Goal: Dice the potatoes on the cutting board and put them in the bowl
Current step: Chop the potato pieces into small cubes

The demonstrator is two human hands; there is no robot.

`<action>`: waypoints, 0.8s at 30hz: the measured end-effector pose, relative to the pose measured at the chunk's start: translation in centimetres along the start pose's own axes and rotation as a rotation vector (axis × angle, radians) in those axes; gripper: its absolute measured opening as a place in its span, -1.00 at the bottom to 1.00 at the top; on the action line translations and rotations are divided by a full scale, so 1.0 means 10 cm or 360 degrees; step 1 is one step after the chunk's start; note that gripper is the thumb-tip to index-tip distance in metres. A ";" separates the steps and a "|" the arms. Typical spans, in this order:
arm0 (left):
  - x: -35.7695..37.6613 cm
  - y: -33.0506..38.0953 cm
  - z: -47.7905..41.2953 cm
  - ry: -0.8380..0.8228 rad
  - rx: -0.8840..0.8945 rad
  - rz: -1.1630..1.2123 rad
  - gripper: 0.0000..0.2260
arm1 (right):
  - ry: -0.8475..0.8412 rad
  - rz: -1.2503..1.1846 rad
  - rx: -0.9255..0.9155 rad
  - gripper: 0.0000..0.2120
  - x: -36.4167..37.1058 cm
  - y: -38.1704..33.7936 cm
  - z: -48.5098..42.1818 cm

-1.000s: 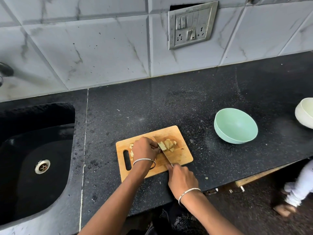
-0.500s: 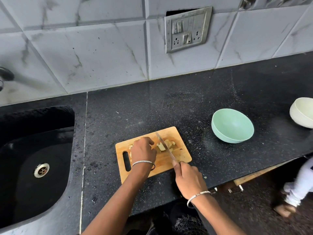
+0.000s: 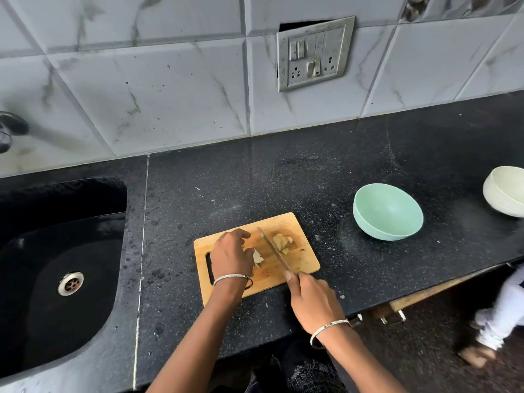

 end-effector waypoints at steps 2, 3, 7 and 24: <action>-0.02 0.02 0.00 0.0016 0.0003 0.0059 -0.77 | 0.0035 -0.0001 -0.0060 -0.57 -0.07 -0.02 -0.02; -0.03 0.04 0.00 0.0023 0.0013 0.0097 -0.79 | 0.0031 -0.0006 -0.0099 -0.57 -0.09 -0.04 -0.03; -0.12 0.05 -0.04 0.0145 -0.0037 0.0179 -0.94 | -0.0054 -0.0092 -0.0178 -0.58 -0.12 -0.07 -0.02; 0.37 0.61 0.02 -0.0229 0.0502 0.0036 -0.72 | 0.0182 -0.0227 0.0180 -0.50 -0.27 0.44 -0.25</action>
Point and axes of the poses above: each hand's wrist, its own z-axis away from the middle knuckle, its own x-axis out of the palm, y = z × x, the point moved 9 cm from there along -z, towards the middle knuckle, and after that the axes turned 14 degrees about y, right-handed, at the moved point
